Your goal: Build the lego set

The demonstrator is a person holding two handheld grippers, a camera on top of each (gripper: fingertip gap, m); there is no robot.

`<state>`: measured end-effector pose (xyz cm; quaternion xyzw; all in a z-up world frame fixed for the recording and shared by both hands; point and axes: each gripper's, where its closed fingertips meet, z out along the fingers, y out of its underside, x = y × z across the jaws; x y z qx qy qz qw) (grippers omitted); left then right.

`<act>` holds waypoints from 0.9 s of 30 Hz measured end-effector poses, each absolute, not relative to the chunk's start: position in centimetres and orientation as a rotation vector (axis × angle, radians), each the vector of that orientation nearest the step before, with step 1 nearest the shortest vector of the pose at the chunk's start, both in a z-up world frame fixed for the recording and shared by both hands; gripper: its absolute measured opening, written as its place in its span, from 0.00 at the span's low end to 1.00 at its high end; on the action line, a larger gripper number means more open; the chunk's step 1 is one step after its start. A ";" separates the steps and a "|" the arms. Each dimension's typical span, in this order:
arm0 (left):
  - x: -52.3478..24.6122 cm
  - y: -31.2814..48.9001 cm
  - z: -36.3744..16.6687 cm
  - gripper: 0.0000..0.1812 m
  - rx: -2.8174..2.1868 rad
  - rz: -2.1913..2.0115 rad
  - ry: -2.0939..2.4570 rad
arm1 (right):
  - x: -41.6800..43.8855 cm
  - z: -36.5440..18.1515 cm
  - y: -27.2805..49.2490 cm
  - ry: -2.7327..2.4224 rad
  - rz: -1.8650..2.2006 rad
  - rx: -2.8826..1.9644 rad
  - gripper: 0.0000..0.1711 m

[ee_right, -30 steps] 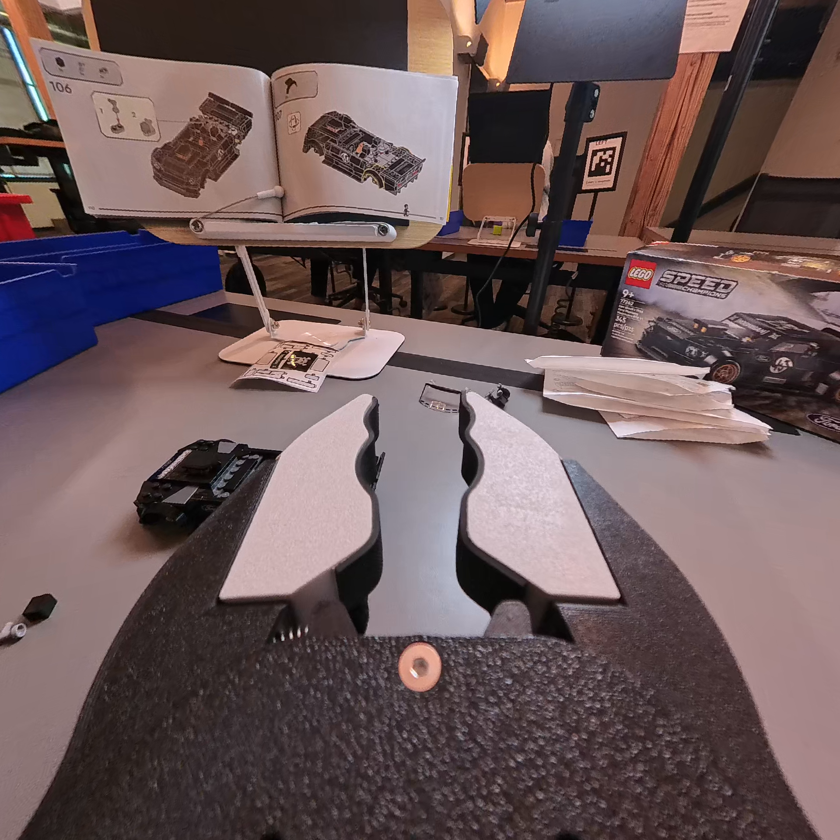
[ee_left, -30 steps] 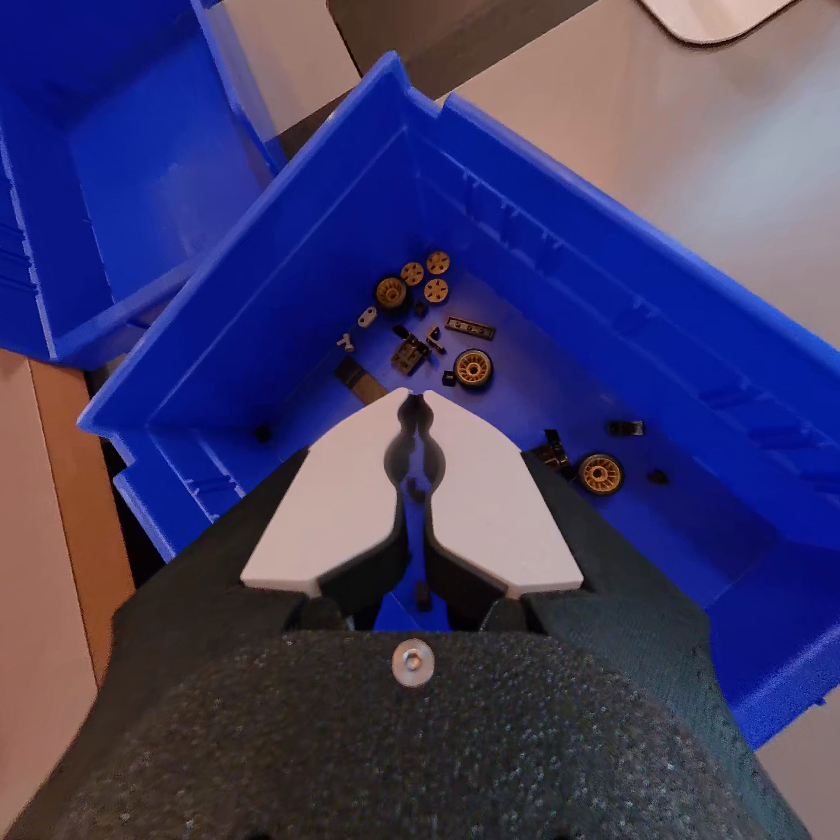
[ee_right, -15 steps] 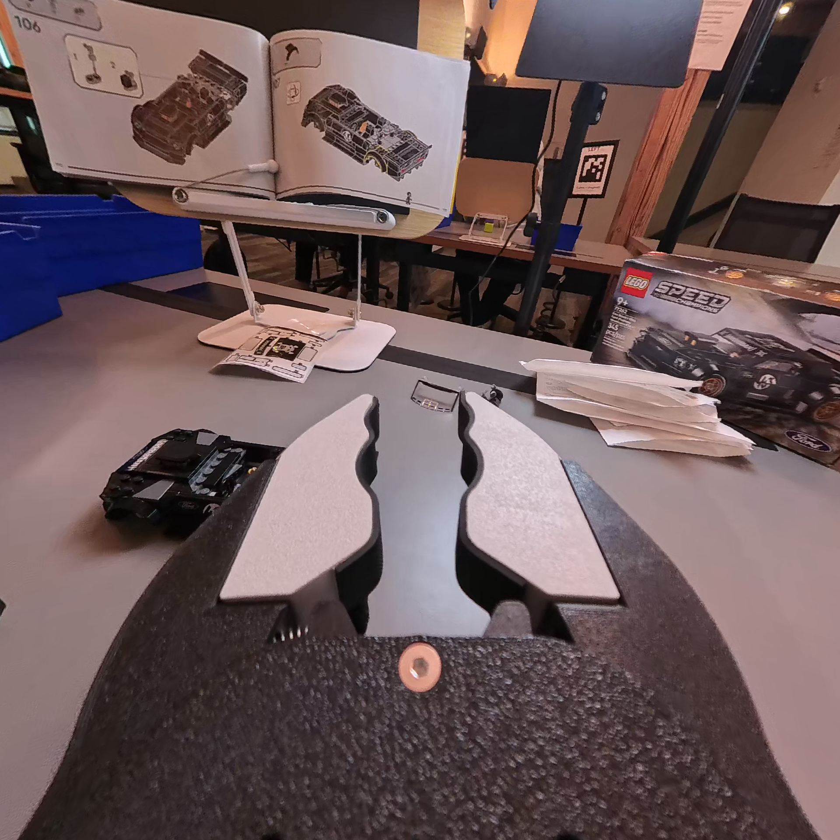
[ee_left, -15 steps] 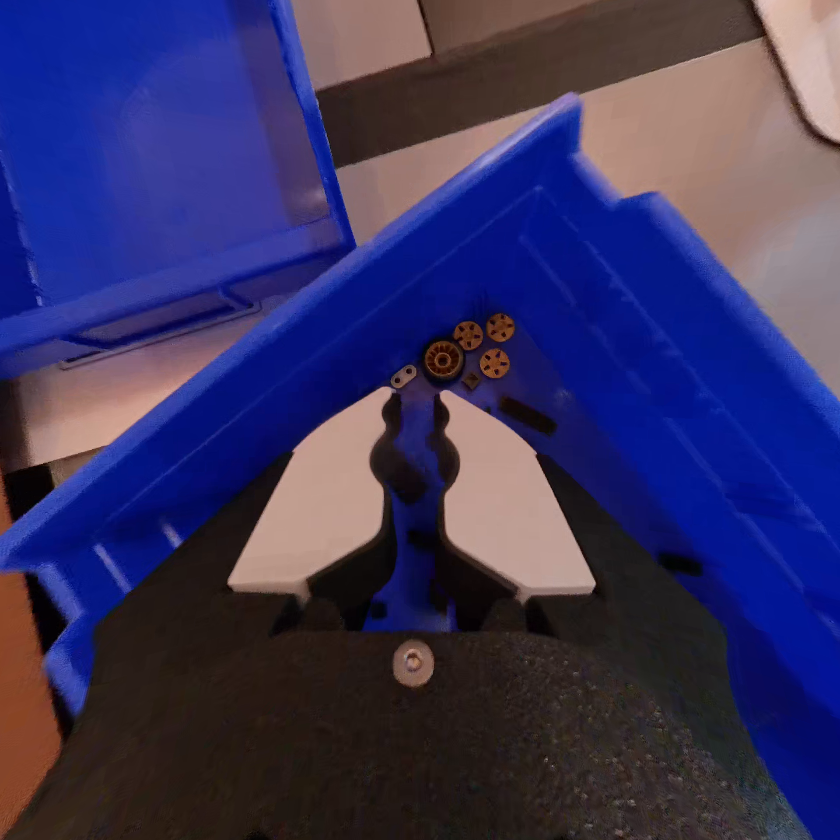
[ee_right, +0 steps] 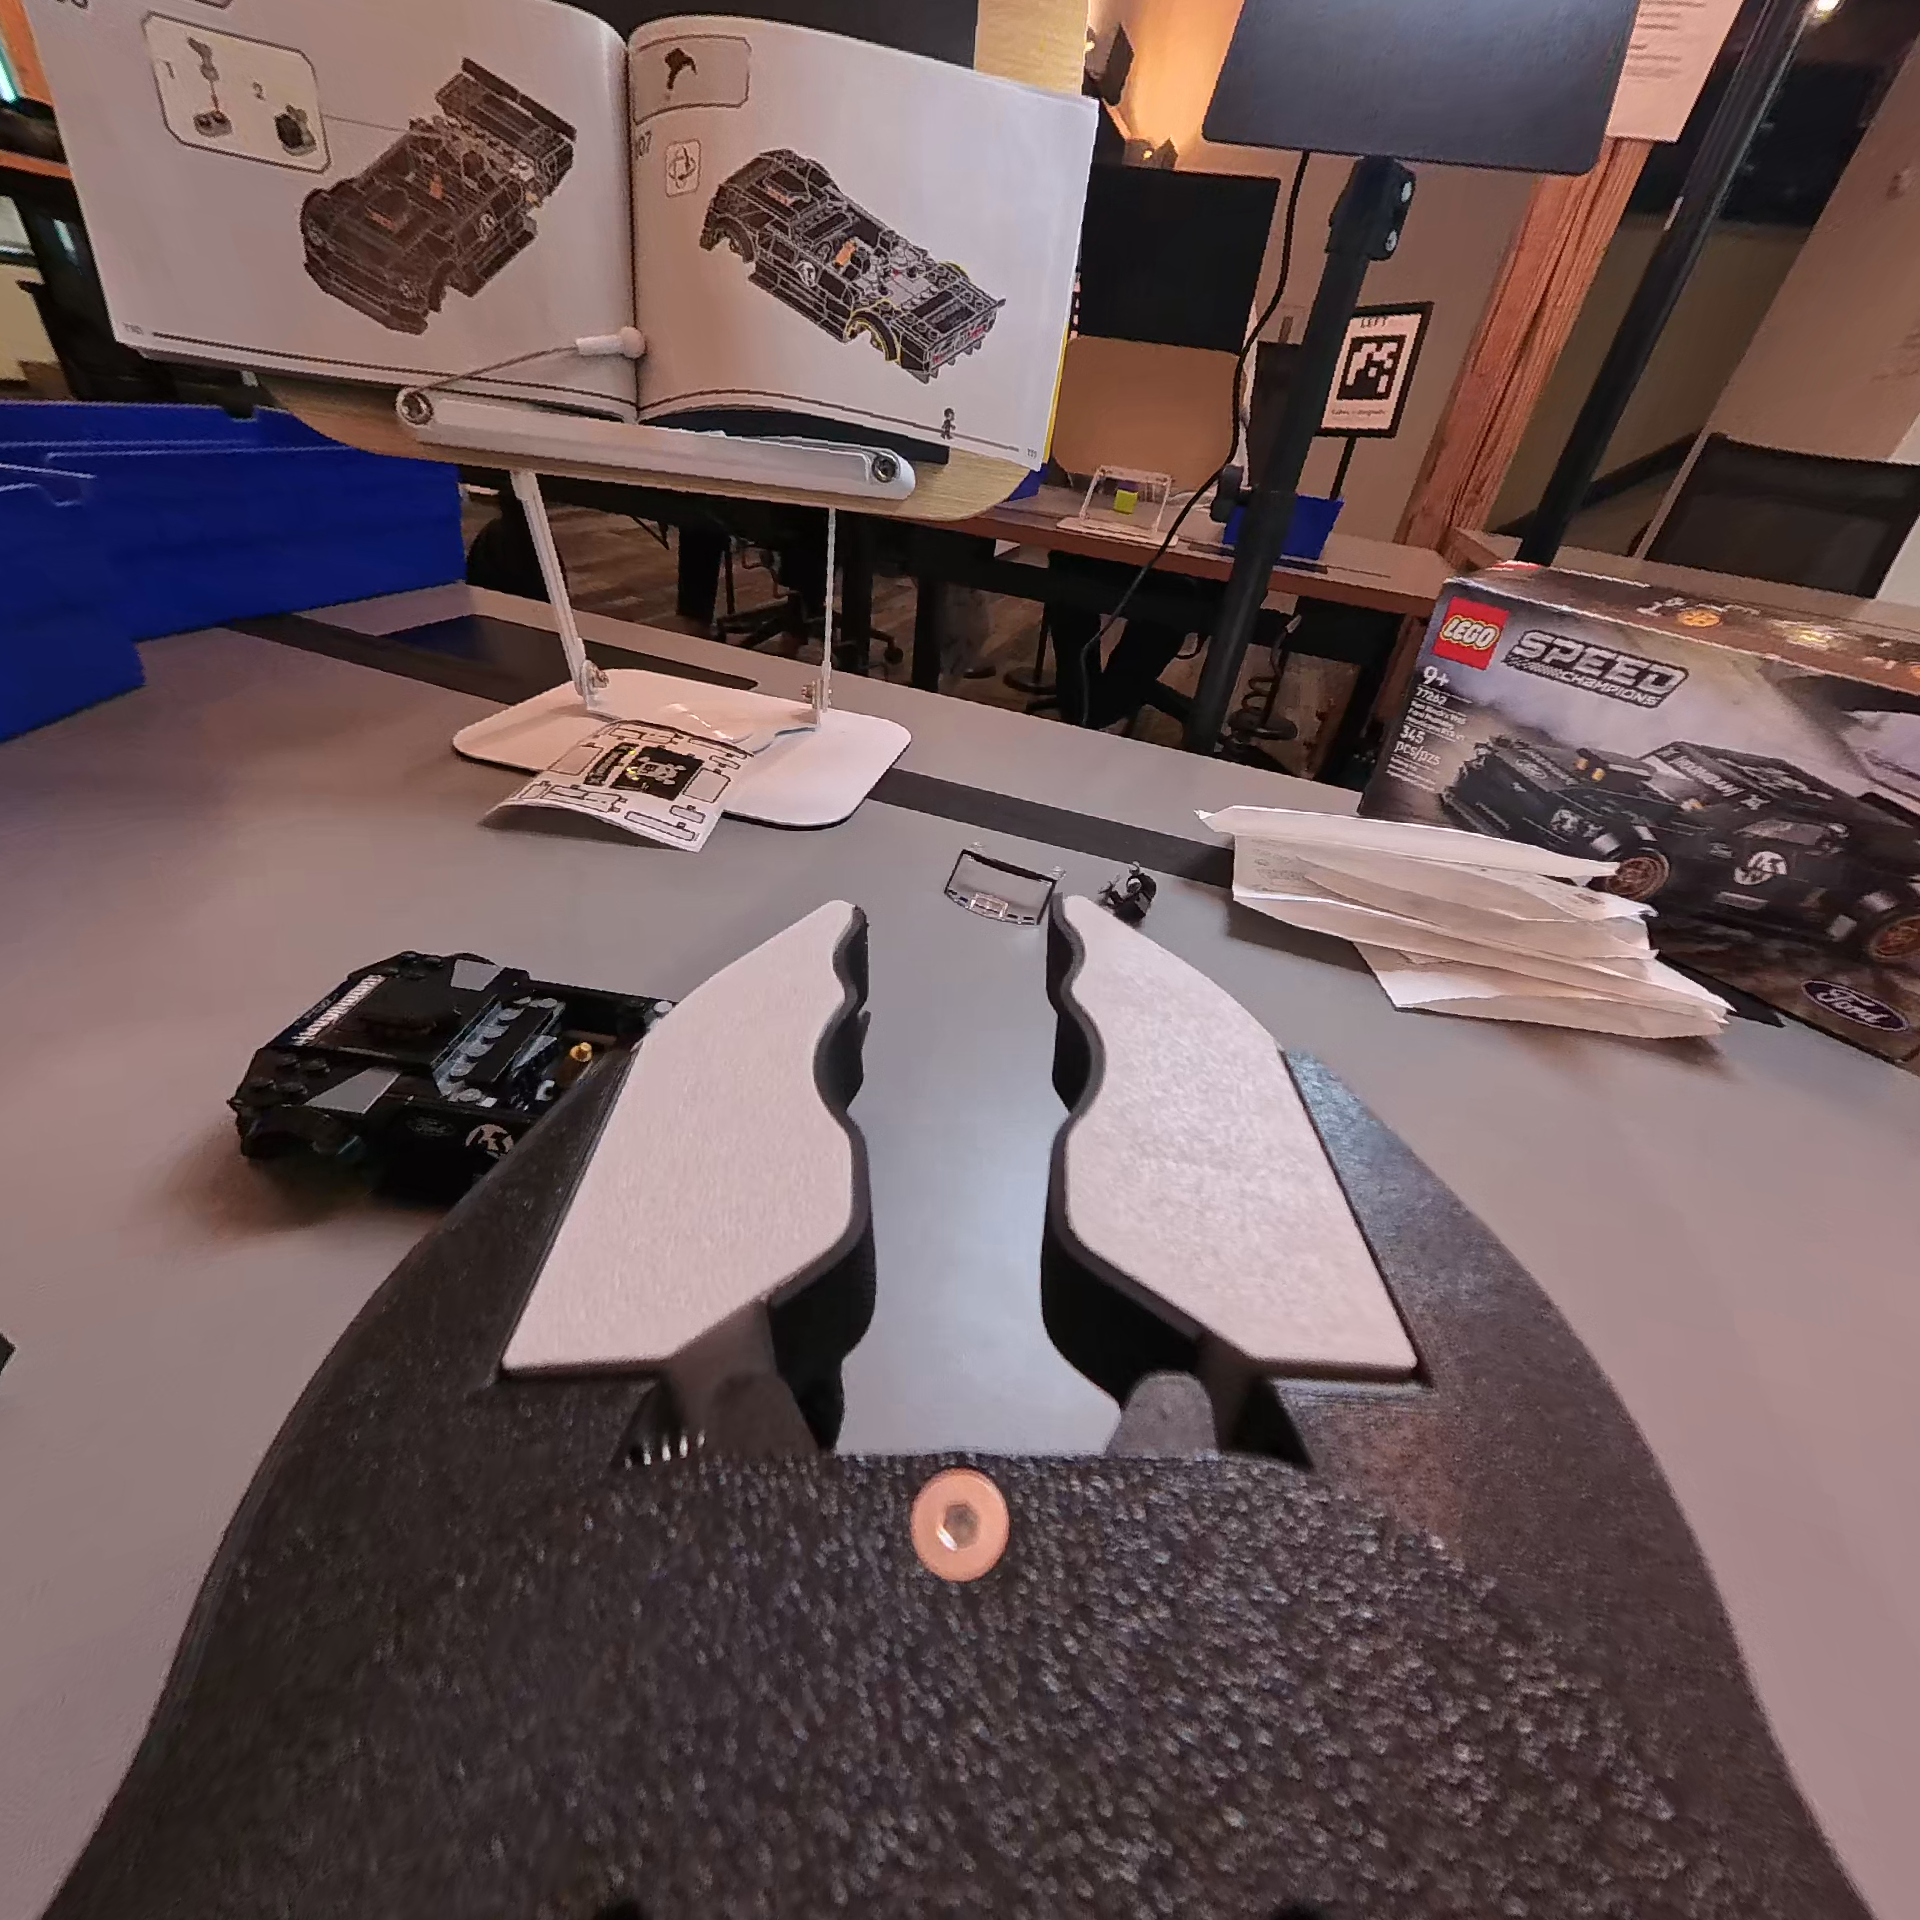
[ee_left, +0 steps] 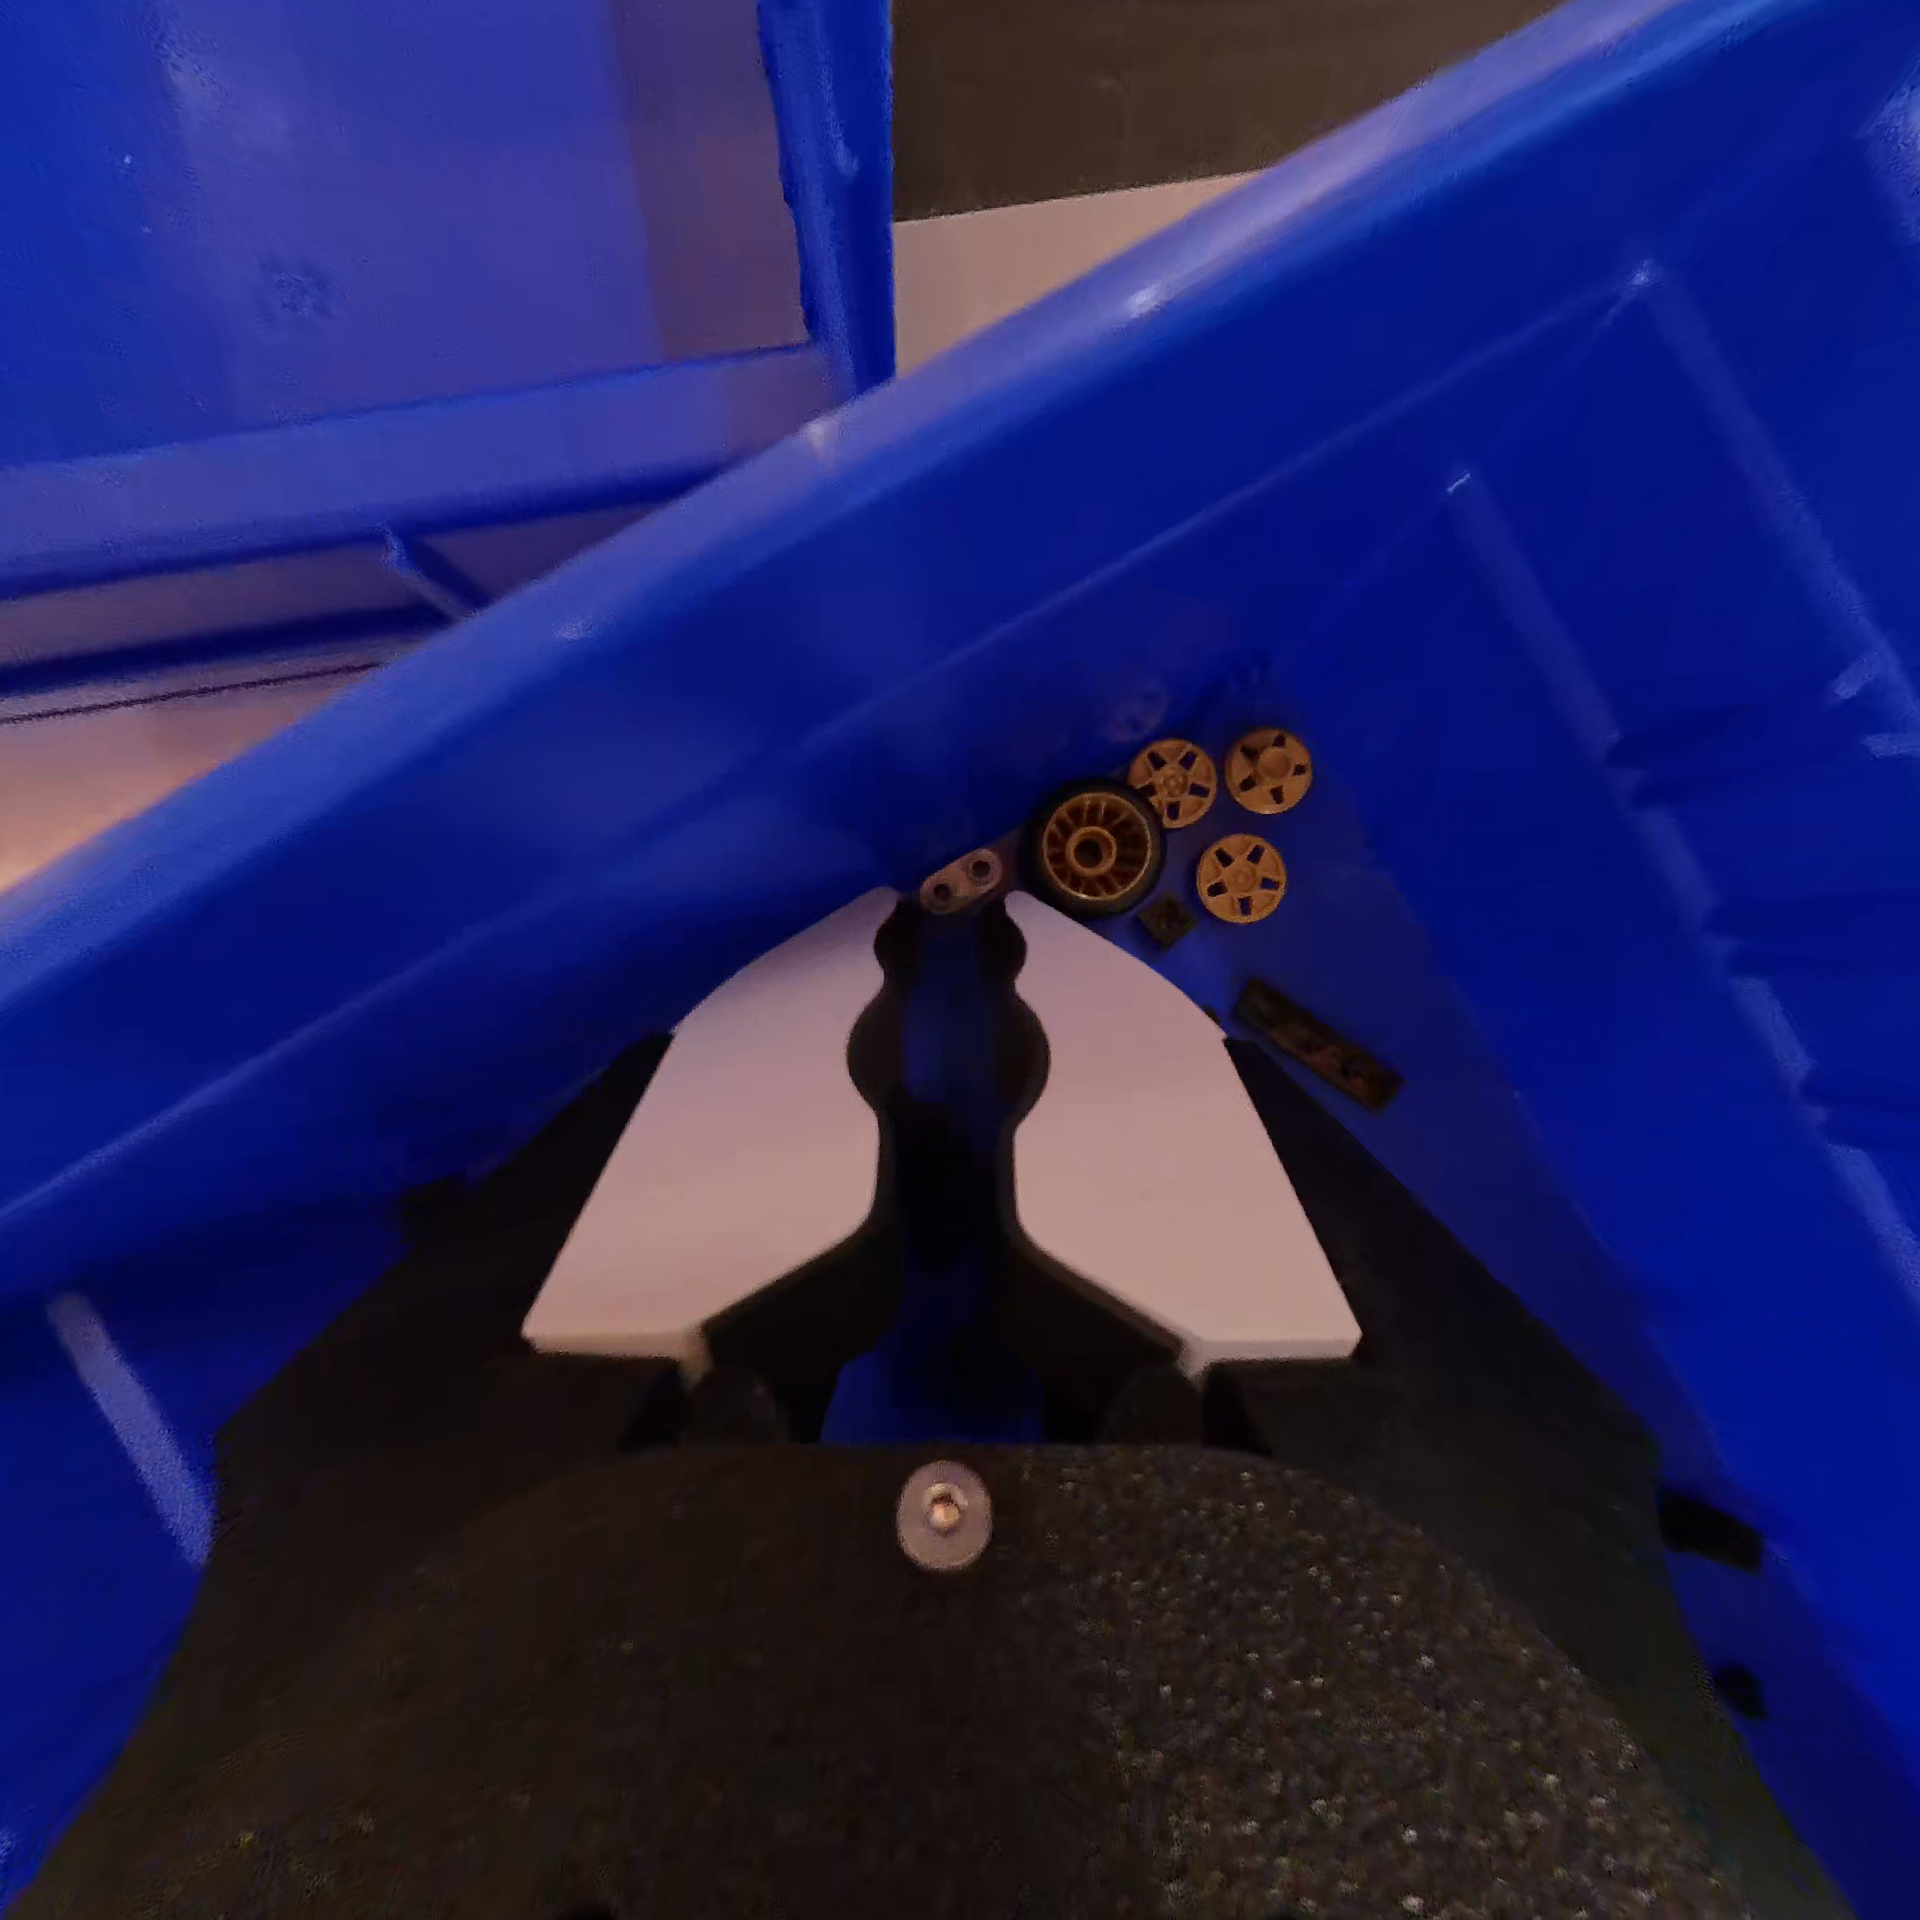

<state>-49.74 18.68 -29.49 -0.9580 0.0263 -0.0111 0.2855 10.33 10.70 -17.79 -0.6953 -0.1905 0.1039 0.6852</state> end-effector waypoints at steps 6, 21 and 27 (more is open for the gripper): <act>-49.4 19.3 -29.4 0.12 -2.503 -0.054 -0.033 | 10.2 -17.7 10.6 -0.425 0.257 -1.558 0.19; -50.9 20.4 -29.1 0.03 -2.409 0.185 -0.150 | 11.3 -16.9 9.6 -0.377 0.336 -1.531 0.19; -50.3 18.3 -24.7 0.00 -2.284 0.078 -0.136 | 11.3 -16.7 9.6 -0.363 0.373 -1.525 0.19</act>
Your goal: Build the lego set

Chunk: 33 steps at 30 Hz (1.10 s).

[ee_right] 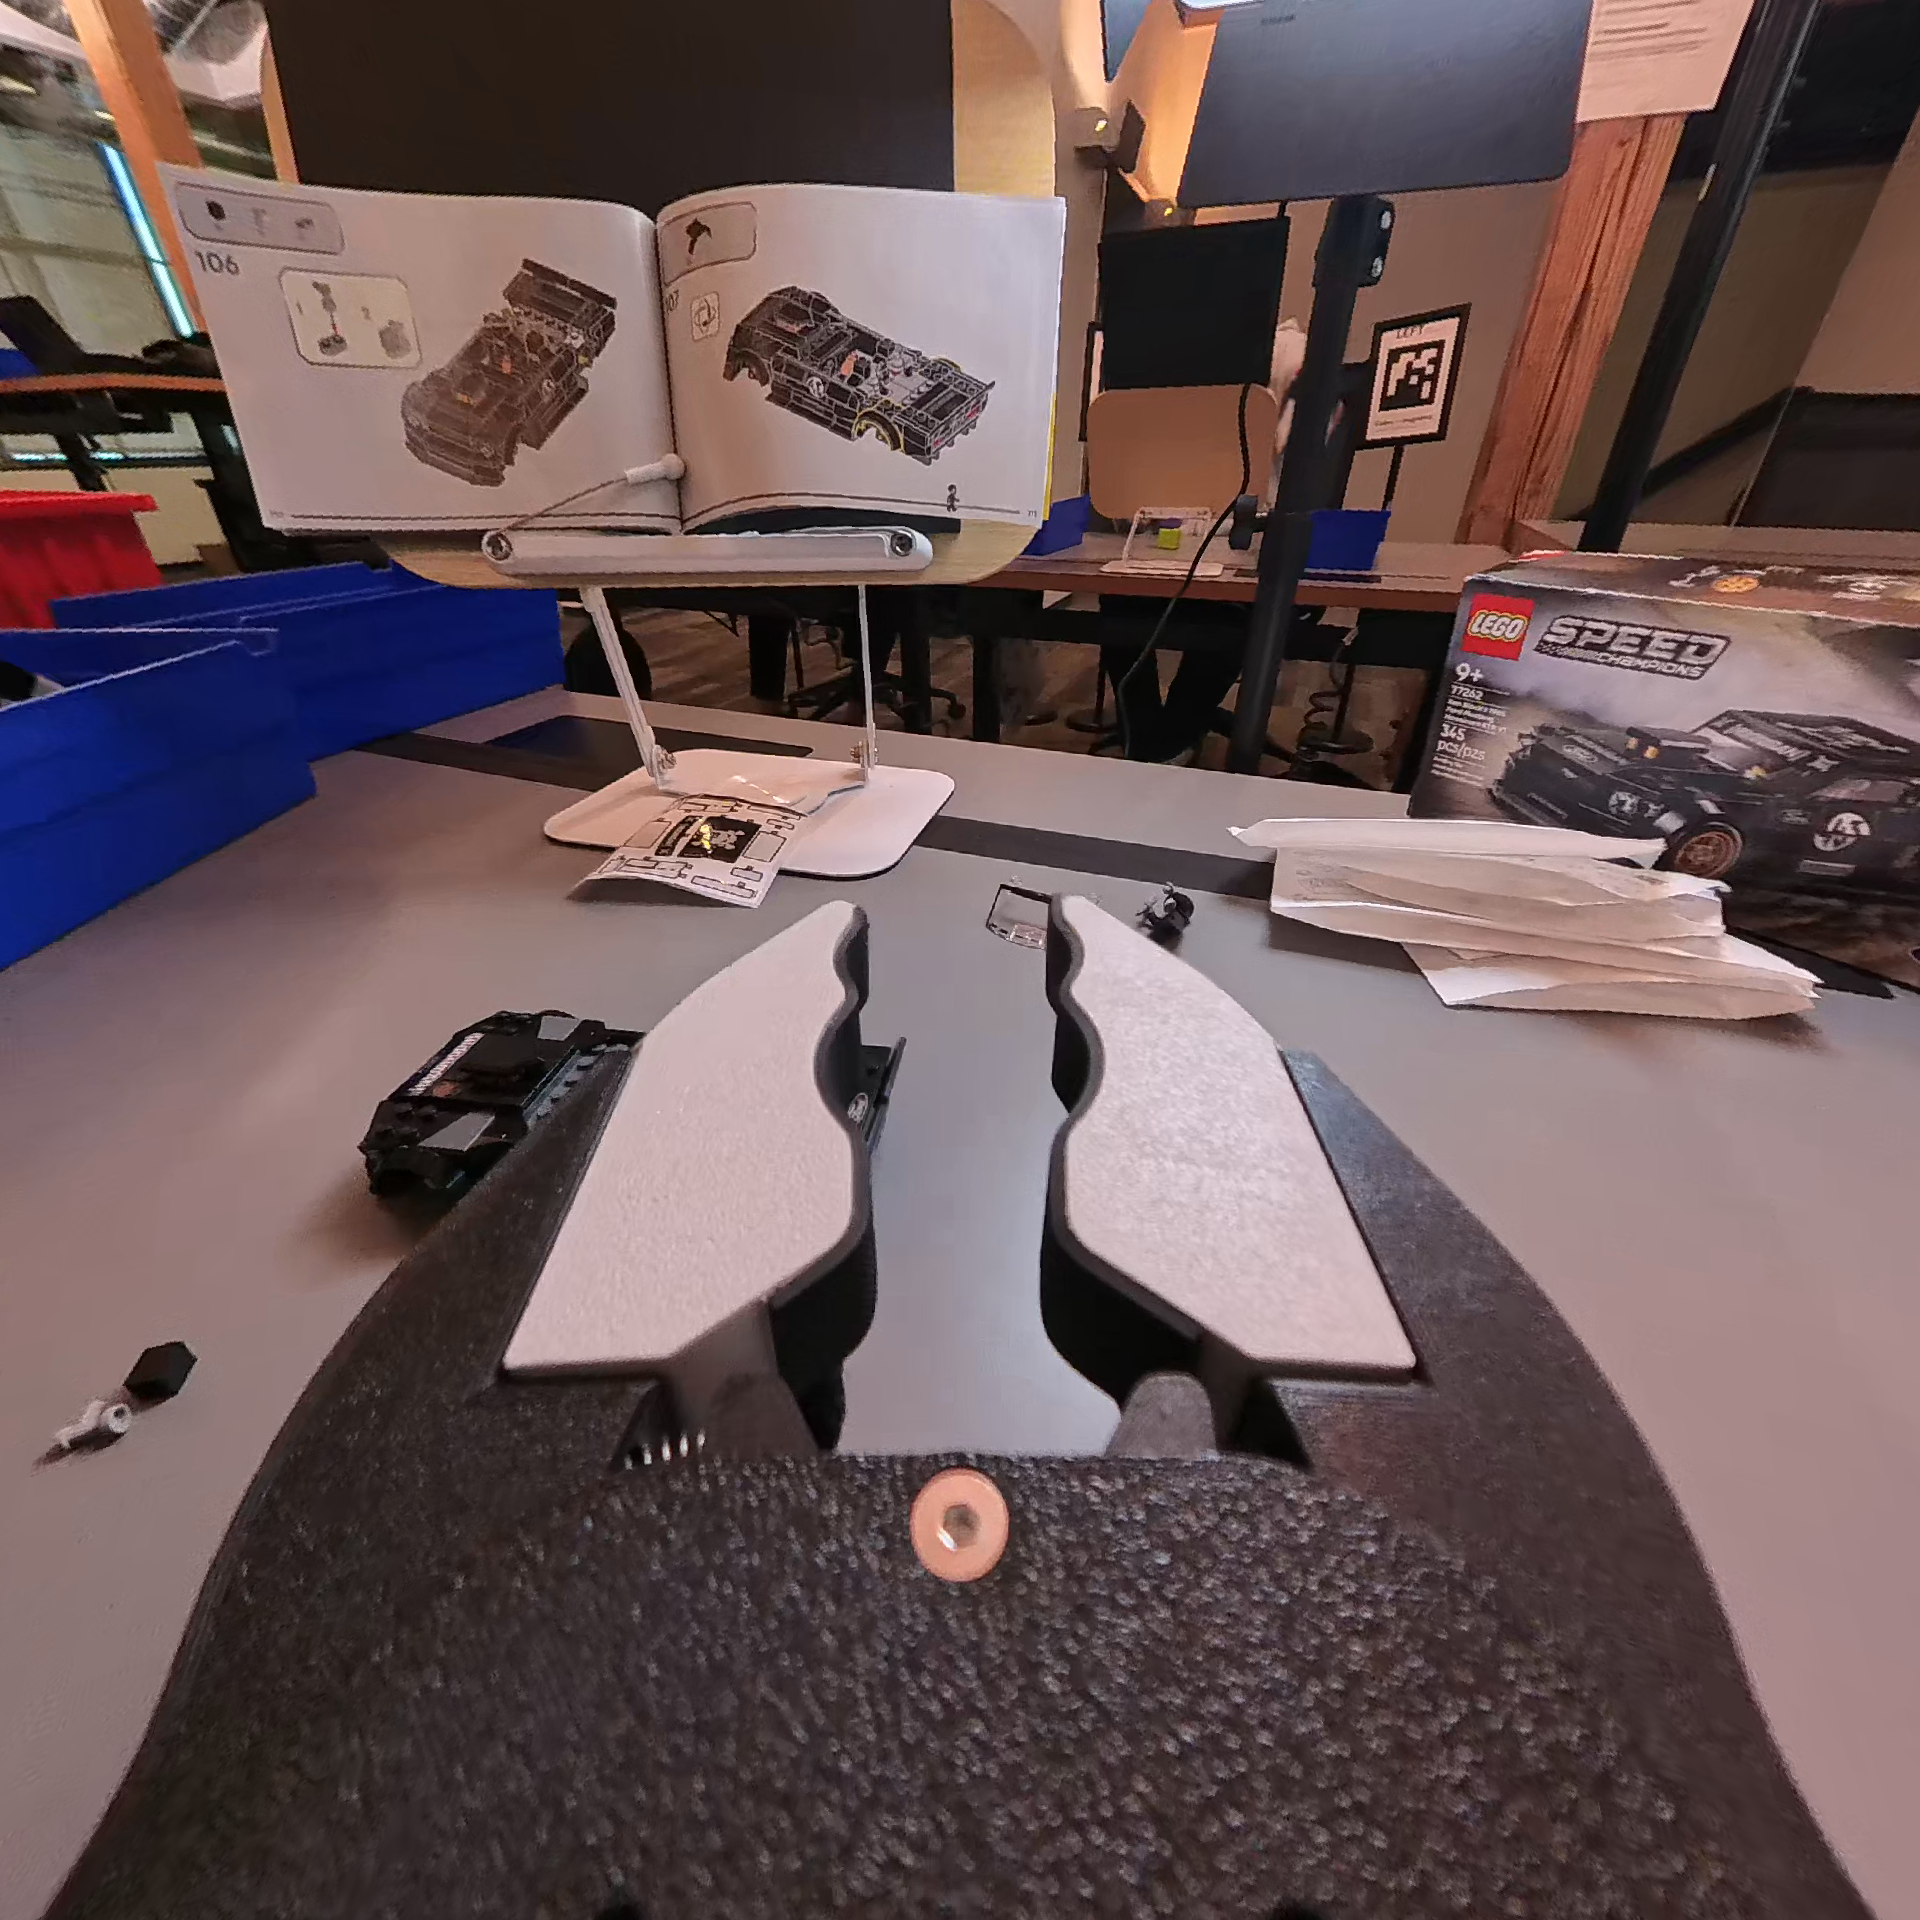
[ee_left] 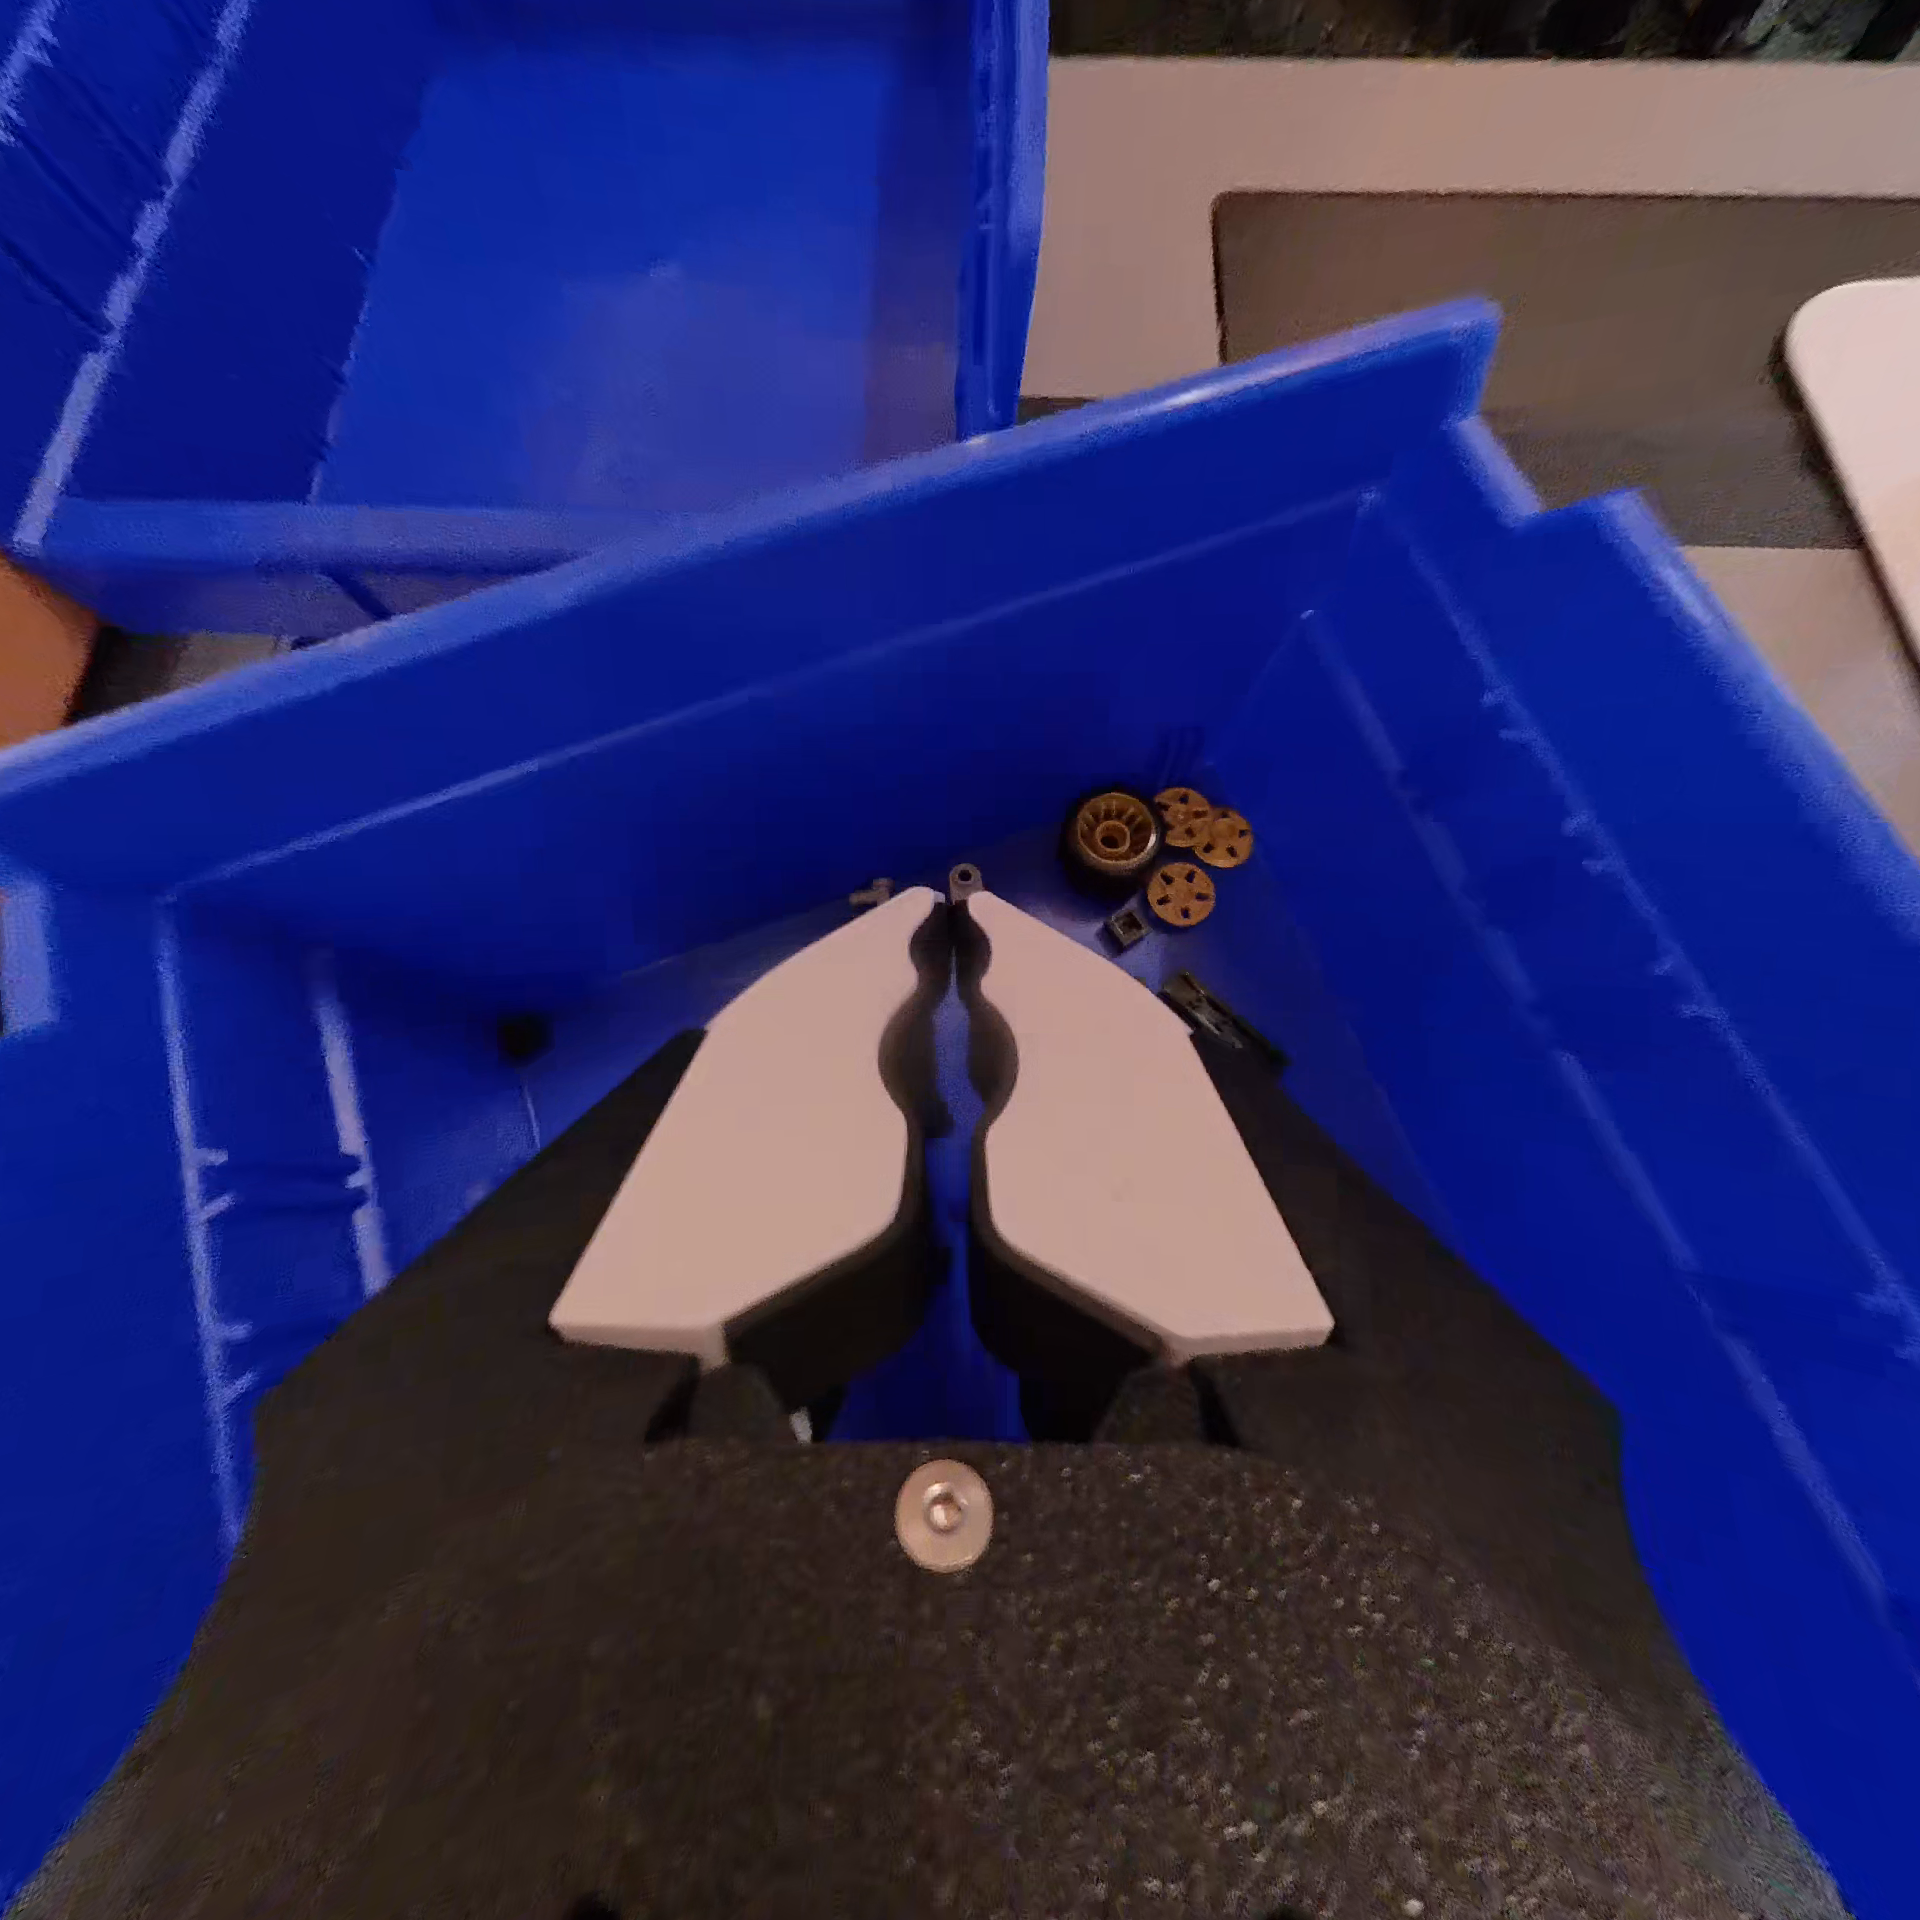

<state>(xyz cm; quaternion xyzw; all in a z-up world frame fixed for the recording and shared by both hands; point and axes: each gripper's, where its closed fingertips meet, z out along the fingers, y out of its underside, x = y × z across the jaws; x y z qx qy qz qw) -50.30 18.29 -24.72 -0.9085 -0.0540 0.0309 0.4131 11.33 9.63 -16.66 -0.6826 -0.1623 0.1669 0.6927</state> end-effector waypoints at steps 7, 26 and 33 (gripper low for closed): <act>-49.7 18.4 -26.4 0.07 -2.372 -0.010 -0.086 | 10.6 -16.5 9.4 -0.390 0.389 -1.516 0.19; -49.7 19.8 -29.2 0.01 -2.535 -0.041 -0.039 | 11.2 -16.4 9.4 -0.377 0.380 -1.516 0.19; -46.3 18.2 -22.3 0.00 -2.324 -0.134 0.074 | 11.2 -15.7 8.9 -0.374 0.404 -1.488 0.19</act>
